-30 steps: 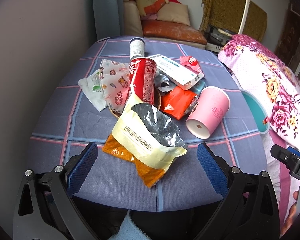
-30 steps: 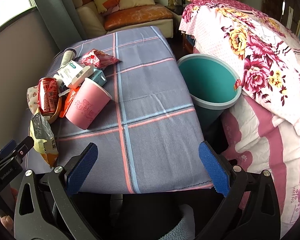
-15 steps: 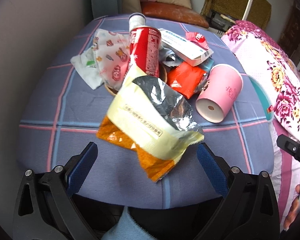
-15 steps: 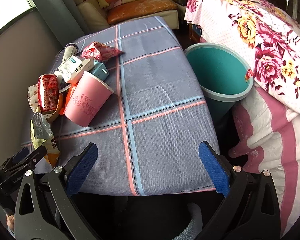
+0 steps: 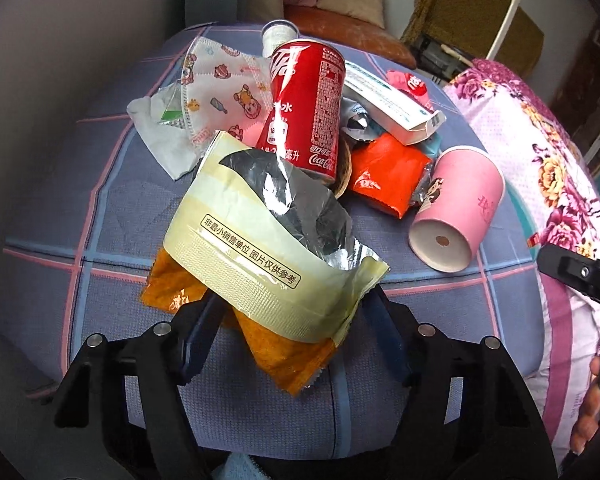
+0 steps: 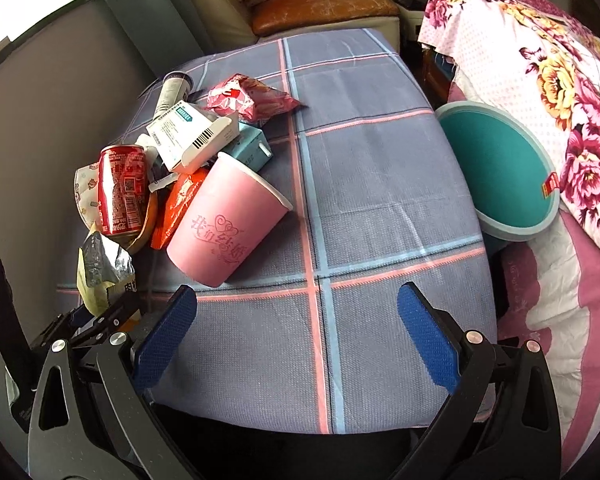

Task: Collect trash
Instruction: 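Grasp the yellow snack bag with the left gripper while the right gripper grasps the pink cup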

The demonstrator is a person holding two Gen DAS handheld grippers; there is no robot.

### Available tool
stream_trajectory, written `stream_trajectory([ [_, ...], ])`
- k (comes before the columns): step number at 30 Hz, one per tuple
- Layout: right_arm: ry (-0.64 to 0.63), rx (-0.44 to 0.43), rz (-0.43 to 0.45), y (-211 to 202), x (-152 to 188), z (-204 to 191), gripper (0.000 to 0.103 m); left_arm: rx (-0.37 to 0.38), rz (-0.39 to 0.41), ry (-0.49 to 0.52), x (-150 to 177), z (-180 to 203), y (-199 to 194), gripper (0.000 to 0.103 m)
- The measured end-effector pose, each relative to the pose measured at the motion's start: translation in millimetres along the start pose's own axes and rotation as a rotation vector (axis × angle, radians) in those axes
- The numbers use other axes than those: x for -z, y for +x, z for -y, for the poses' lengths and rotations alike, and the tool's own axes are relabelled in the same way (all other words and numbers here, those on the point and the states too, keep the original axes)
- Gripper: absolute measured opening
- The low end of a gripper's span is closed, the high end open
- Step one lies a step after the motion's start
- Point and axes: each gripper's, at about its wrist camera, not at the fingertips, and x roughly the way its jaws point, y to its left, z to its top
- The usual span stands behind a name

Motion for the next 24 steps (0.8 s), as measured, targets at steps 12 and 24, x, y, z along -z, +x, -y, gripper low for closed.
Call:
stream_trajectory([
  [12, 0.019, -0.028, -0.051, 37.4, -37.3, -30.3, 0.092, 0.058, 0.003, -0.017, -0.7, -25.8, -3.7, 0.069],
  [24, 0.005, -0.092, -0.084, 60.2, -40.0, -37.1, 0.06, 0.053, 0.029, -0.007, -2.9, -27.0, -6.2, 0.053],
])
